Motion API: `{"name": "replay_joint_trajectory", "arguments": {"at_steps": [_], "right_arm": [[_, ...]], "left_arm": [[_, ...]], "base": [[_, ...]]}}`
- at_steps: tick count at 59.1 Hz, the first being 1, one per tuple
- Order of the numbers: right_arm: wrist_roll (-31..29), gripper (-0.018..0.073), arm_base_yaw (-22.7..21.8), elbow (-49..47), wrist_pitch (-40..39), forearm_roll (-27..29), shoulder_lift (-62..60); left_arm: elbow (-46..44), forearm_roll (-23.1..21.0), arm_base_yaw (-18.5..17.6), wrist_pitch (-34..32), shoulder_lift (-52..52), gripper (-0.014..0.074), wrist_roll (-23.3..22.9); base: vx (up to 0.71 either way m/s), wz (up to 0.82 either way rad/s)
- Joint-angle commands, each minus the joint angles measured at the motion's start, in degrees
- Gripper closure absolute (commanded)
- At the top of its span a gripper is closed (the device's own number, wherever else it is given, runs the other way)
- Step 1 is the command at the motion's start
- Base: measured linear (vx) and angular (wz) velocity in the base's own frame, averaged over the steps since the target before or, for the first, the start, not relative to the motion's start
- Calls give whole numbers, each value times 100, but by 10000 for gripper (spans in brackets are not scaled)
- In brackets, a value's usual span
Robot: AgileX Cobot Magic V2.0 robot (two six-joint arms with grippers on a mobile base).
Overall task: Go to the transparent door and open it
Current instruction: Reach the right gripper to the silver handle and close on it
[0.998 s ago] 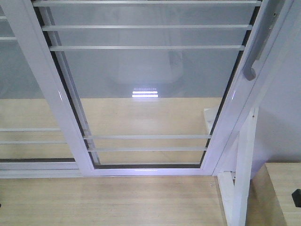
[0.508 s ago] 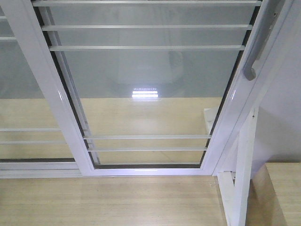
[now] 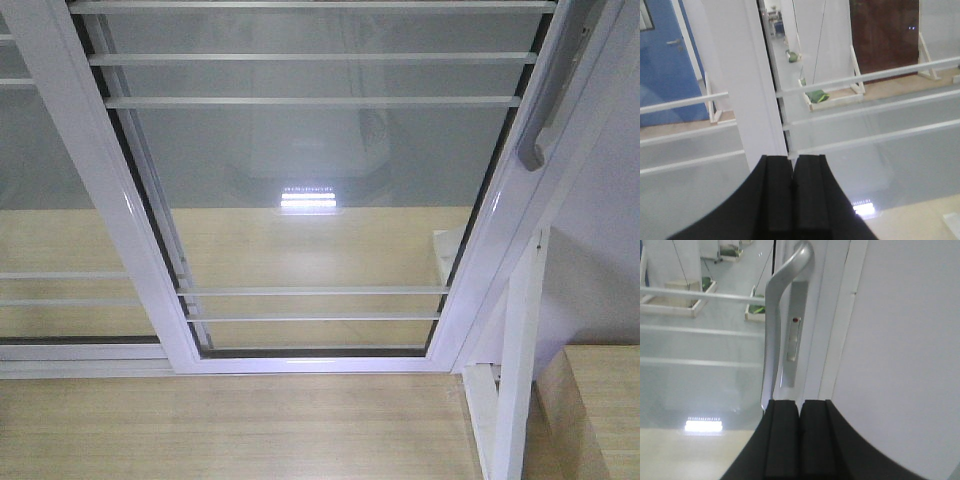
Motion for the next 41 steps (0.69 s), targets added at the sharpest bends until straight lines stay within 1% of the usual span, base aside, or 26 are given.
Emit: {"name": "replay_joint_trajectory", "arguments": {"at_steps": [1,4,10,15,18,21,25,30,37,41], "right_arm": [[-14,501,10,-187,-562,19,301],[-14,465,10,-187,-646,19,416],[-14,358,10,-187,-898,75,574],[-14,249,10,-187,-1066,75,697],[-14,199,10,-187,-1093,75,776],[116,158,22,-187,-1143,172,881],[337,135,21,-187,-1305,290,1045],[342,130,21,-187,-1775,257,1347],[406,130,21,-263,-2580,220,1895],[504,130,21,-433,-2741,189,2247]], "left_arm": [[-212,-2,-22,-447,241,574,-48],[-212,-2,-22,-447,367,557,-48],[-212,-2,-22,-503,563,499,-48],[-212,-2,-22,-620,648,422,-48],[-212,-2,-22,-679,708,373,-48],[-212,-2,-22,-742,784,316,-48],[-212,-2,-22,-793,848,262,-48],[-212,-2,-22,-794,864,223,-48],[-212,-2,-22,-794,864,219,-48],[-212,-2,-22,-794,864,219,-48]], "base": [[0,0],[0,0],[0,0],[0,0],[0,0],[0,0],[0,0],[0,0],[0,0],[0,0]]}}
